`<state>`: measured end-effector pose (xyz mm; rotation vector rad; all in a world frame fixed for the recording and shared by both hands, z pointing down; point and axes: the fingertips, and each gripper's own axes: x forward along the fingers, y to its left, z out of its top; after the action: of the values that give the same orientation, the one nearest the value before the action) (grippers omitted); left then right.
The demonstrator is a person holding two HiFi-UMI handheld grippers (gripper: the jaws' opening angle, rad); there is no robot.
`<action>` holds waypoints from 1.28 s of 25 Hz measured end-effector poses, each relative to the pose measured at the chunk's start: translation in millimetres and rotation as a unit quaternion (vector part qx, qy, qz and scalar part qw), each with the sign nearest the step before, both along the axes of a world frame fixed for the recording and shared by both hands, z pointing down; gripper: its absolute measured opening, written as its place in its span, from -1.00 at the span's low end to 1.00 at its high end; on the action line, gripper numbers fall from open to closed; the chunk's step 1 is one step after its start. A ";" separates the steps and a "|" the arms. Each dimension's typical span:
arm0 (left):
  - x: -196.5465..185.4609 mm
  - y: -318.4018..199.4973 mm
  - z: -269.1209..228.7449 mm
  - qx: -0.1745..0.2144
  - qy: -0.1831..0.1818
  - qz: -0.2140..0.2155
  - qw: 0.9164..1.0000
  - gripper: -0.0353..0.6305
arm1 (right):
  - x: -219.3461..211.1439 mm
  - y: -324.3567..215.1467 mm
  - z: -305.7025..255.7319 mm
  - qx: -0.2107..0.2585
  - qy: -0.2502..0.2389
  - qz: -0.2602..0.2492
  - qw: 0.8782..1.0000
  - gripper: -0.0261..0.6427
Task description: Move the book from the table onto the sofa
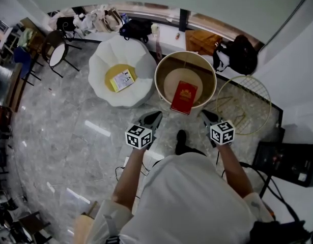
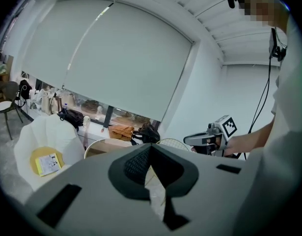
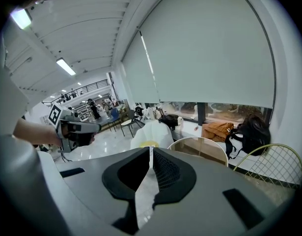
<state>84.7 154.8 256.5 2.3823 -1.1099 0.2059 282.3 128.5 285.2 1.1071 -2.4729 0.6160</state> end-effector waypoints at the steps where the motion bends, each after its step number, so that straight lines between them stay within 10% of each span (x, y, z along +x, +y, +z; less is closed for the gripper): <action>1: 2.0 -7.8 2.4 -0.003 -0.001 -0.002 1.000 -0.89 | 2.2 -8.0 2.2 -0.003 0.000 -0.002 1.000 -0.79; 32: 67.7 -116.5 153.2 -0.143 -0.028 0.018 0.989 -0.88 | 51.8 -98.6 145.4 -0.155 -0.027 -0.018 0.987 -0.79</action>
<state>152.5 38.3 409.6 2.1523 -0.9881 0.4175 334.1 29.8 430.6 0.9340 -2.3295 0.9920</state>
